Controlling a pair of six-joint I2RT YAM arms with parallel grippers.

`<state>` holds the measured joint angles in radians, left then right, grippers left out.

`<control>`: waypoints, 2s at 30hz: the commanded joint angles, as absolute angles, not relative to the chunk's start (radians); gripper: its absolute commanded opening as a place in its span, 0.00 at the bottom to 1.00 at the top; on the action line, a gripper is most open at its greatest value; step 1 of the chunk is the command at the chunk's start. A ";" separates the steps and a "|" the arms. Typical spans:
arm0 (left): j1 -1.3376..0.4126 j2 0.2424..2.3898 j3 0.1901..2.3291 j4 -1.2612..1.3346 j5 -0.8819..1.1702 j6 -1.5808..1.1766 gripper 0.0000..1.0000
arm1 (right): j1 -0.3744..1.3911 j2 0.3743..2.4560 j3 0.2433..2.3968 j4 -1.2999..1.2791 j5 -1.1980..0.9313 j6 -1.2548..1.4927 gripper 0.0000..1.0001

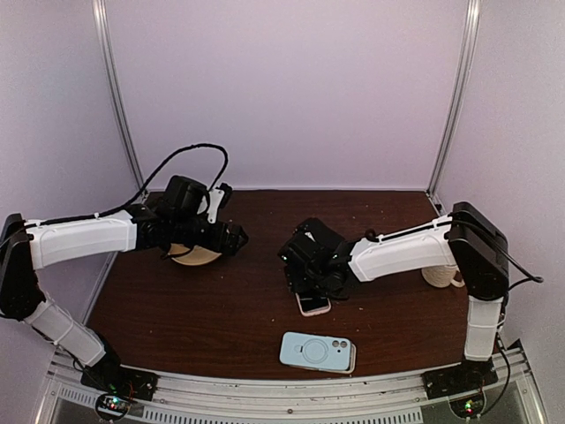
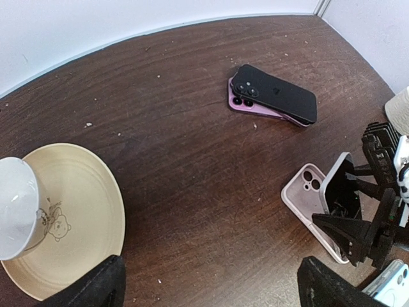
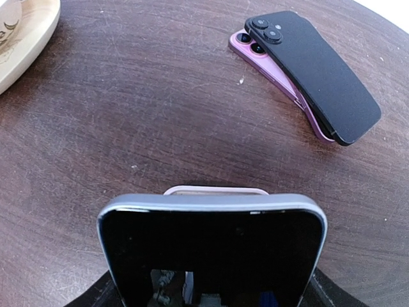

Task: Put the phone into the phone case
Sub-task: Install the phone into the phone case.

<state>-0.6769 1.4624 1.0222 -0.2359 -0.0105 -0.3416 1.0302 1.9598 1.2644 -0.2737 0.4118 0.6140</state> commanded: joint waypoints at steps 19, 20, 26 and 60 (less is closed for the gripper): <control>-0.664 1.373 1.005 -0.209 -0.025 -0.305 0.97 | 1.014 2.007 1.253 -0.340 0.475 0.724 0.00; -0.664 1.371 1.003 -0.207 -0.021 -0.306 0.98 | 1.014 2.009 1.243 -0.329 0.475 0.725 0.01; -0.663 1.364 1.002 -0.207 -0.037 -0.296 0.97 | 1.014 2.032 1.221 -0.275 0.452 0.725 0.31; -0.637 1.362 1.003 -0.209 -0.034 -0.285 0.98 | 0.985 2.083 1.223 -0.230 0.376 0.673 0.82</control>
<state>-0.6456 1.3811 1.0077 -0.2386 -0.0307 -0.3027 0.9962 2.0338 1.2514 -0.2119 0.4191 0.6941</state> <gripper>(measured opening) 0.976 0.801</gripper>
